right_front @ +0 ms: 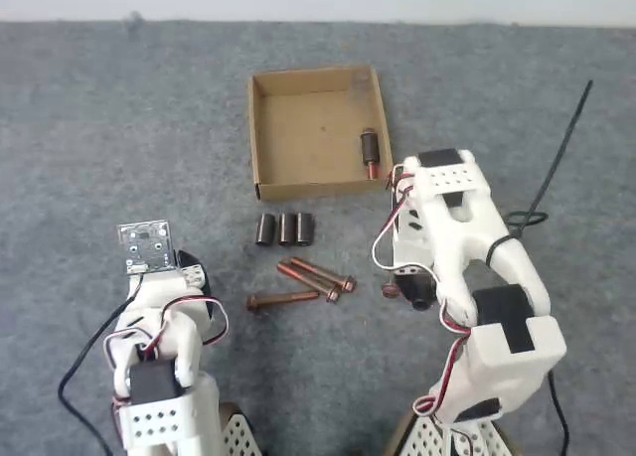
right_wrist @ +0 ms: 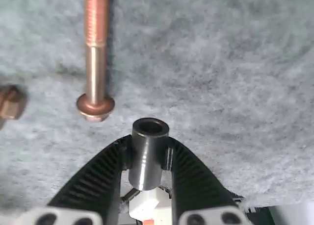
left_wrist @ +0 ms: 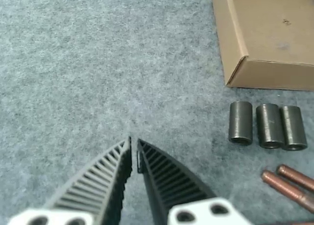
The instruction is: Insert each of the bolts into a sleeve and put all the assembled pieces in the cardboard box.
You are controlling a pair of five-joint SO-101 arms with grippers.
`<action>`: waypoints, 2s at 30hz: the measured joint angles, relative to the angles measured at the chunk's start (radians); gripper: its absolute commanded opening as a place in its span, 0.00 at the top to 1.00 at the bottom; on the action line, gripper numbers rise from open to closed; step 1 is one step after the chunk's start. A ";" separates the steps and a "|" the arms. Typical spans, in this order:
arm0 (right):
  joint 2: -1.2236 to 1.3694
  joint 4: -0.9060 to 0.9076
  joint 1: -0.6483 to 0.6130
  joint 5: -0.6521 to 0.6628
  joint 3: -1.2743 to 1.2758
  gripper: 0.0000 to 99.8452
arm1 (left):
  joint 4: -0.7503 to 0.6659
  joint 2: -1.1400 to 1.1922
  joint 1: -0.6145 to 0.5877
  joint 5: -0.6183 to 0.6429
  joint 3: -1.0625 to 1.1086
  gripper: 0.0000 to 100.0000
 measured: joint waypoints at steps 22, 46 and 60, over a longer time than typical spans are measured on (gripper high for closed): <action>-0.362 -0.187 0.071 0.002 0.331 0.99 | 0.005 0.000 0.000 0.000 0.000 0.99; -0.322 -0.459 0.178 0.003 0.440 0.99 | 0.407 0.203 0.009 -0.051 -0.620 0.99; -0.322 -0.470 0.178 0.003 0.440 0.99 | 0.678 0.999 0.196 0.014 -1.157 0.99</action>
